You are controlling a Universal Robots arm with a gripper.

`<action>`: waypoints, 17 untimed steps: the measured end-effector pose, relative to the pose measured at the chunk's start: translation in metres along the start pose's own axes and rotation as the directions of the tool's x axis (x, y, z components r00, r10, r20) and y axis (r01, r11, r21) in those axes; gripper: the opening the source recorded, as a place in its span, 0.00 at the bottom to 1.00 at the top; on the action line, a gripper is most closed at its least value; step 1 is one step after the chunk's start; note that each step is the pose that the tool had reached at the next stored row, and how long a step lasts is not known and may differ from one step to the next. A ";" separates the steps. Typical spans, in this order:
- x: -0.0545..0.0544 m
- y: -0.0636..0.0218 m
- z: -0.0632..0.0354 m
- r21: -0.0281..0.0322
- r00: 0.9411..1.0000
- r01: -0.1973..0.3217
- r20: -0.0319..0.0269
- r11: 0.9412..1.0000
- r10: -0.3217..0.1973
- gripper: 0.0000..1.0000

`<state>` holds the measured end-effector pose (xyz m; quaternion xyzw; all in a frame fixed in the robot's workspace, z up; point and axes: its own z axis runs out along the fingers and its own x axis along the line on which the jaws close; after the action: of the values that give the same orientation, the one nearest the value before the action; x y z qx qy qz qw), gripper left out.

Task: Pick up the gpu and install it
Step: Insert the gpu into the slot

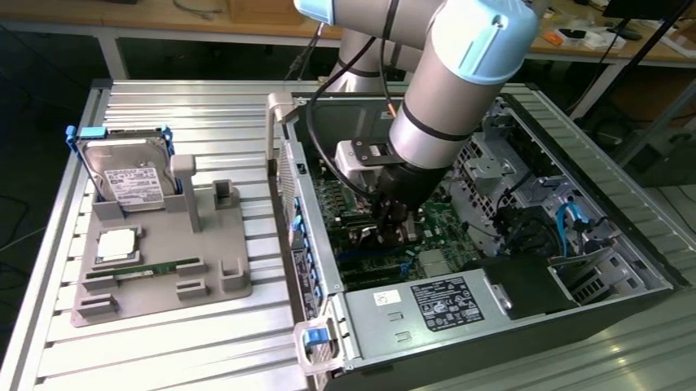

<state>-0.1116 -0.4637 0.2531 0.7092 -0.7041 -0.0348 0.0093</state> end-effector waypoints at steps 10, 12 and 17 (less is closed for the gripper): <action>0.000 0.0010 -0.0016 0.000 1.000 0.000 0.000 1.000 0.000 0.27; 0.000 0.0010 -0.0019 0.000 1.000 0.000 0.000 1.000 0.000 0.27; 0.000 0.0005 -0.0022 0.000 1.000 -0.002 0.000 1.000 0.002 0.27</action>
<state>-0.1120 -0.4637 0.2553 0.7083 -0.7050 -0.0349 0.0093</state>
